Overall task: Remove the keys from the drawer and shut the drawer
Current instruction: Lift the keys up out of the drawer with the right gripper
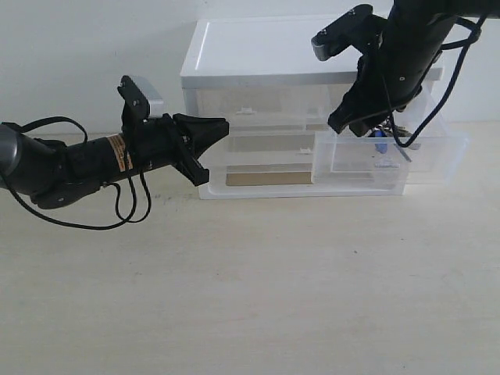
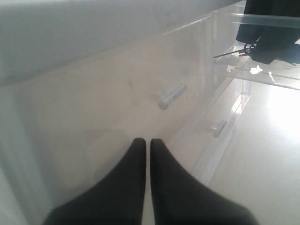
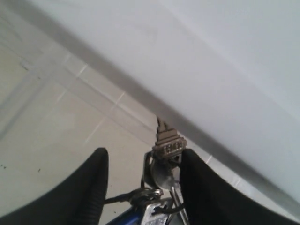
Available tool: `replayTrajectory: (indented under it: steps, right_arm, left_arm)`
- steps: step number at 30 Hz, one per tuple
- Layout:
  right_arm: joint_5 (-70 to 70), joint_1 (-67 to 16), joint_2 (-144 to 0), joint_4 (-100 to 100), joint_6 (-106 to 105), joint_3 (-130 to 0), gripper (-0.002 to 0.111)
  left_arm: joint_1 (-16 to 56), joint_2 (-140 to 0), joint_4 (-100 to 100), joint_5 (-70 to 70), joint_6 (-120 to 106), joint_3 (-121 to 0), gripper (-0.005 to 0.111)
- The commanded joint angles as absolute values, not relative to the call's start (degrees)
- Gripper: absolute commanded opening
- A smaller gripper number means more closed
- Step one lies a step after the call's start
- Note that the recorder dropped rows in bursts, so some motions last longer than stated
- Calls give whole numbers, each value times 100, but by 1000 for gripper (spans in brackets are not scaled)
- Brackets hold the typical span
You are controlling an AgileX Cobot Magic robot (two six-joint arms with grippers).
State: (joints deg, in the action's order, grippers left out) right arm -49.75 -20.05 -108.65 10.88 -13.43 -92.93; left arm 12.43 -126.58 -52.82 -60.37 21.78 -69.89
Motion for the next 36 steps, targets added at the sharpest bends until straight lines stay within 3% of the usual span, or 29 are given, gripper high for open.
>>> replayTrajectory:
  steps: [1,3,12,19,23,36]
  right_arm:
    - [-4901,-1999,-10831,1348,-1123,-9324,66]
    - [-4934,-1999,-10810,1622,-939,-9324,73]
    - [-4959,-1999,-10918,1349,-853,-9324,62]
    - [-5167,-1999,-10943,1360,-1224,-9324,30]
    - [-5070,-1999,-10929,1360,-1238,-9324,0]
    - [-4752,-2175,-10104,1385,-1260,-9324,0]
  left_arm:
    - [1203,-12733,-4740,-5467,2210,-7068,4]
    - [1203,-12733,-4740,-5467,2210,-7068,4]
    - [1203,-12733,-4740,-5453,2210,-7068,4]
    - [1203,-12733,-4740,-5466,2222,-7068,4]
    - [1203,-12733,-4740,-5466,2222,-7068,4]
    - [1203,-12733,-4740,-5522,2222,-7068,4]
